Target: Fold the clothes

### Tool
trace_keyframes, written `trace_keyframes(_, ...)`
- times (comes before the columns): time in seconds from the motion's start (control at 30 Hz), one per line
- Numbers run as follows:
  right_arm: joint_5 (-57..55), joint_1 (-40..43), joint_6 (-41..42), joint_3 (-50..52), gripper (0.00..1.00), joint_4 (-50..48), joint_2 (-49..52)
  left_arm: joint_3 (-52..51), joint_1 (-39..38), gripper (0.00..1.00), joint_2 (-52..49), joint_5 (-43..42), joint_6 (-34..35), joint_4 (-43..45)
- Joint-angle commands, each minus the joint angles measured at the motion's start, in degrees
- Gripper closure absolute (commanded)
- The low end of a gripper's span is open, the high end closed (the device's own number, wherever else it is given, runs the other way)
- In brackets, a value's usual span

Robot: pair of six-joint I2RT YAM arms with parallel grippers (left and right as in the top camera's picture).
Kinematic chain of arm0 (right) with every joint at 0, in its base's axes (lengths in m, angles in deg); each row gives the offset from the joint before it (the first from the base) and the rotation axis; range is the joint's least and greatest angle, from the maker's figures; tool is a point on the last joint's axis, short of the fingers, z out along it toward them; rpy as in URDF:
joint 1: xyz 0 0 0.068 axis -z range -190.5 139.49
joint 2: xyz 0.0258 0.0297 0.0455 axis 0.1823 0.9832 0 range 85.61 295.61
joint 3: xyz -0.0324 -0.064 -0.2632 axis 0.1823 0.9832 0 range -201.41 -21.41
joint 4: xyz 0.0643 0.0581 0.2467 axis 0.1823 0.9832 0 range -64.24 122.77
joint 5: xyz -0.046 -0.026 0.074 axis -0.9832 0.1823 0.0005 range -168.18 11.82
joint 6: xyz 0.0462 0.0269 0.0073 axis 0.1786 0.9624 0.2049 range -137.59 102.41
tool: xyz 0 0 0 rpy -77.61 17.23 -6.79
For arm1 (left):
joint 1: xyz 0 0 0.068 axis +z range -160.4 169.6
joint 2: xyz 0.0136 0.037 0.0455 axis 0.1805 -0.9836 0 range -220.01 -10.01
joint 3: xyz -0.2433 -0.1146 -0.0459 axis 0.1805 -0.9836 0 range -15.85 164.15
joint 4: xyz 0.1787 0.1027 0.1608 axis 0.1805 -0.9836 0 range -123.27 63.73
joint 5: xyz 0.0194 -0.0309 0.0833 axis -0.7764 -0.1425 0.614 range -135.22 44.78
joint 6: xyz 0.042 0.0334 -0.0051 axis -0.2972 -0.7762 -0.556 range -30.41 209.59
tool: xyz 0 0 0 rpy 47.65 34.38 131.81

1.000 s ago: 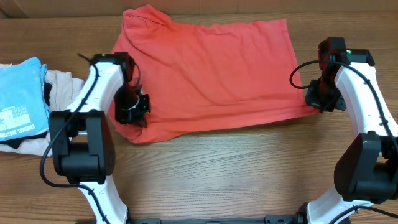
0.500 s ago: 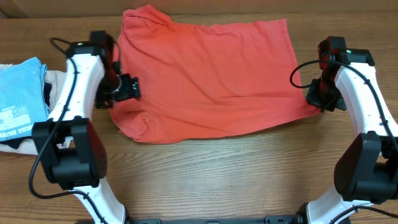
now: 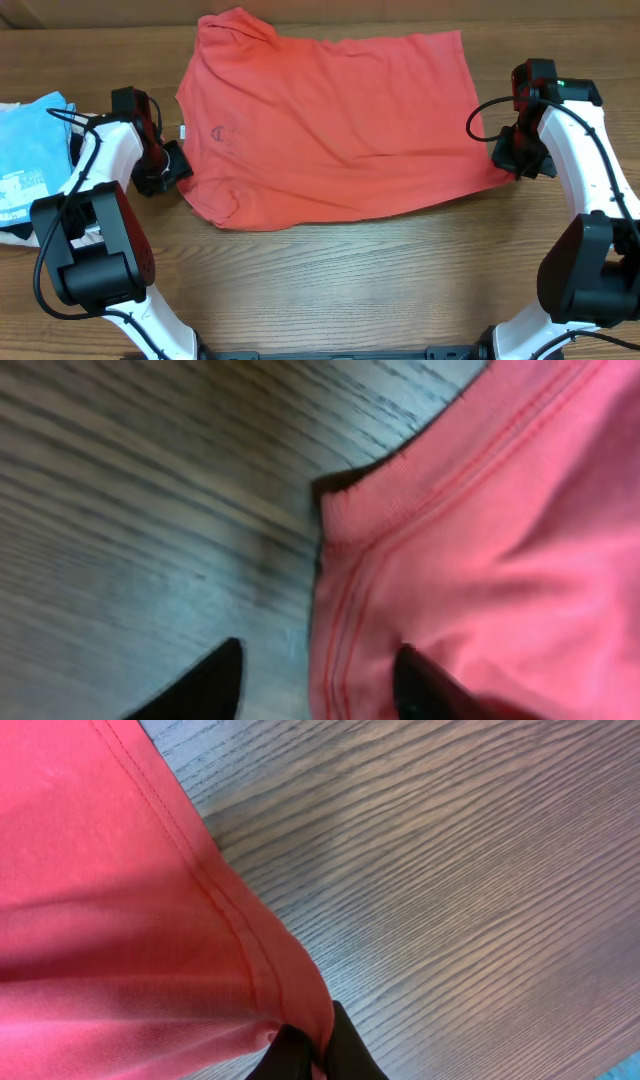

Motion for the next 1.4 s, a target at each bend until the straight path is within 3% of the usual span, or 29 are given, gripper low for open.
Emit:
trace_keyframes(0.0,-0.6,0.6,0.5,0.0,0.96,-0.2,-0.9,-3.0,-0.1,0.61,1.2,-0.6,0.4,2.5)
trace_keyframes(0.1,-0.6,0.6,0.5,0.0,0.96,-0.2,-0.9,-4.5,-0.1,0.74,1.2,-0.7,0.4,5.0)
trace_keyframes(0.13,-0.5,0.6,0.5,0.0,0.96,-0.2,-0.9,-4.5,-0.1,0.85,1.2,-0.7,0.4,5.3)
trace_keyframes(0.2,-0.5,0.6,0.5,0.0,0.96,-0.2,-0.9,-4.5,-0.1,0.96,1.2,-1.3,0.4,5.8)
trace_keyframes(0.3,-0.5,0.6,0.5,0.0,0.96,-0.2,-0.9,-3.0,0.0,0.96,1.7,-2.1,0.3,6.4)
trace_keyframes(0.57,0.1,0.6,0.5,0.0,0.96,-0.2,-0.9,2.7,1.8,0.96,9.2,10.0,4.1,4.5)
trace_keyframes(0.63,0.1,0.6,0.5,0.0,0.96,-0.2,-0.9,2.6,1.7,0.87,9.2,9.6,4.1,4.2)
trace_keyframes(0.7,0.1,0.6,0.5,0.0,0.96,-0.2,-0.9,2.4,1.6,0.56,8.9,9.1,4.1,3.4)
trace_keyframes(0.73,0.3,0.6,0.5,0.0,0.96,-0.2,-0.9,2.3,1.6,0.47,8.9,8.5,4.1,2.1)
trace_keyframes(0.9,0.5,0.6,0.5,0.0,0.96,-0.2,-0.9,1.6,1.1,0.46,8.9,5.2,5.8,-12.6)
trace_keyframes(1.0,0.5,0.6,0.5,0.0,0.96,-0.2,-0.9,-0.7,0.5,0.47,8.9,5.3,5.8,-14.9)
trace_keyframes(1.13,0.9,0.6,0.5,0.0,0.96,-0.2,-0.9,-6.7,-1.6,0.47,8.9,4.5,5.9,-8.9)
trace_keyframes(1.23,0.9,0.6,0.5,0.0,0.96,-0.2,-0.9,-13.7,-4.7,0.46,8.9,-0.4,4.0,2.3)
trace_keyframes(1.37,0.9,0.6,0.5,0.0,0.96,-0.2,-0.9,-18.1,-7.4,0.44,8.9,-0.6,4.0,10.6)
